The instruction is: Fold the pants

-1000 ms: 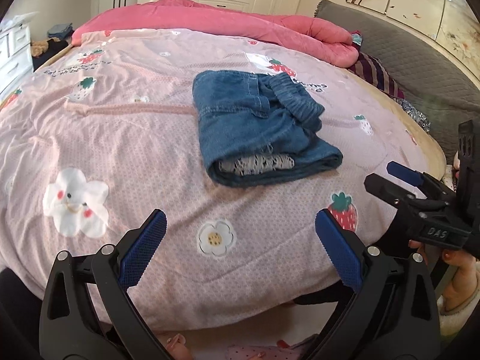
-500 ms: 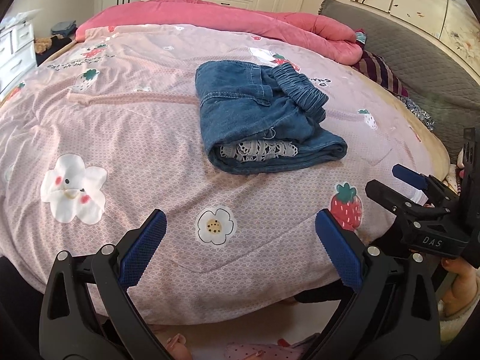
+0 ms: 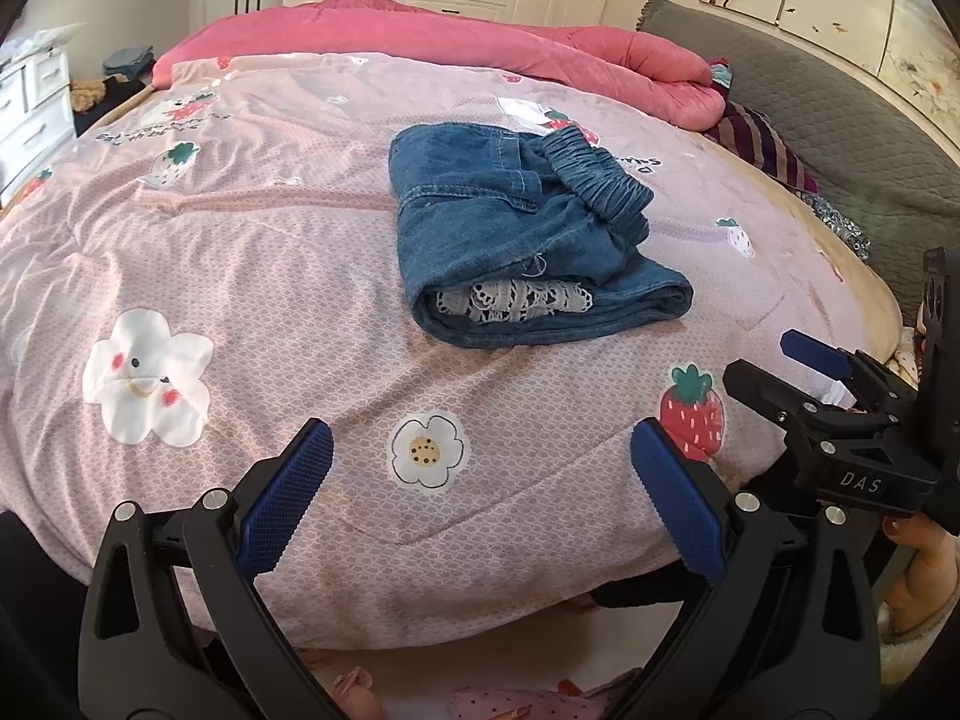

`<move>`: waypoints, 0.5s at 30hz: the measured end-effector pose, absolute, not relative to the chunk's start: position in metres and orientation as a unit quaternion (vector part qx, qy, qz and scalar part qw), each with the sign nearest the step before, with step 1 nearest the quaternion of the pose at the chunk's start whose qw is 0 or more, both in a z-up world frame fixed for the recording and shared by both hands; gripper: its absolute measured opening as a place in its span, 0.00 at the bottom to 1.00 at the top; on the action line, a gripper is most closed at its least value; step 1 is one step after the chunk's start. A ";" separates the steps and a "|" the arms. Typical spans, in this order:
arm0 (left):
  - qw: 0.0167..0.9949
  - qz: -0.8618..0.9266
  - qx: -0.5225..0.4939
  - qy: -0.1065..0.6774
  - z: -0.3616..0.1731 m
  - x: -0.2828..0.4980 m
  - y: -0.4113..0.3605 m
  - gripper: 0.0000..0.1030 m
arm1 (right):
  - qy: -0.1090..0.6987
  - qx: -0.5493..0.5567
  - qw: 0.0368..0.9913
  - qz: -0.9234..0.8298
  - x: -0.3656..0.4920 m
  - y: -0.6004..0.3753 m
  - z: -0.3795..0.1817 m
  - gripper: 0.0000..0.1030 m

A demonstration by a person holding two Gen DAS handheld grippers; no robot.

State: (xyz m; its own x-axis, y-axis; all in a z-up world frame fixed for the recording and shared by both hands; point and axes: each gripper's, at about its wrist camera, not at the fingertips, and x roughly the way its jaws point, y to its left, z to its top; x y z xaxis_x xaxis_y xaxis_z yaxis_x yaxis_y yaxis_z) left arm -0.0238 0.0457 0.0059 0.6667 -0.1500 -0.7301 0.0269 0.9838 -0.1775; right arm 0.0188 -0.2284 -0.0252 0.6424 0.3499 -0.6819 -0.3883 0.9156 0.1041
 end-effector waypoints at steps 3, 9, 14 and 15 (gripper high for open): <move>0.910 -0.046 -0.076 0.404 0.007 -0.024 0.047 0.91 | 0.371 -0.022 0.906 0.201 0.020 -0.230 -0.025 0.96; 0.910 -0.043 -0.074 0.405 0.007 -0.024 0.048 0.91 | 0.373 -0.022 0.905 0.201 0.020 -0.232 -0.026 0.96; 0.911 -0.040 -0.074 0.405 0.007 -0.024 0.048 0.91 | 0.375 -0.023 0.904 0.202 0.020 -0.232 -0.027 0.96; 0.911 -0.040 -0.074 0.405 0.007 -0.025 0.048 0.91 | 0.376 -0.023 0.904 0.202 0.020 -0.232 -0.027 0.96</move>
State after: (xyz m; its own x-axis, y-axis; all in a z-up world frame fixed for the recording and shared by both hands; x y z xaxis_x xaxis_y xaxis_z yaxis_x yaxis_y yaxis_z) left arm -0.0246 0.0481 0.0074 0.6691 -0.1319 -0.7314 0.0121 0.9859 -0.1667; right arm 0.0201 -0.2320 -0.0267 0.6361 0.3474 -0.6889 -0.3823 0.9175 0.1097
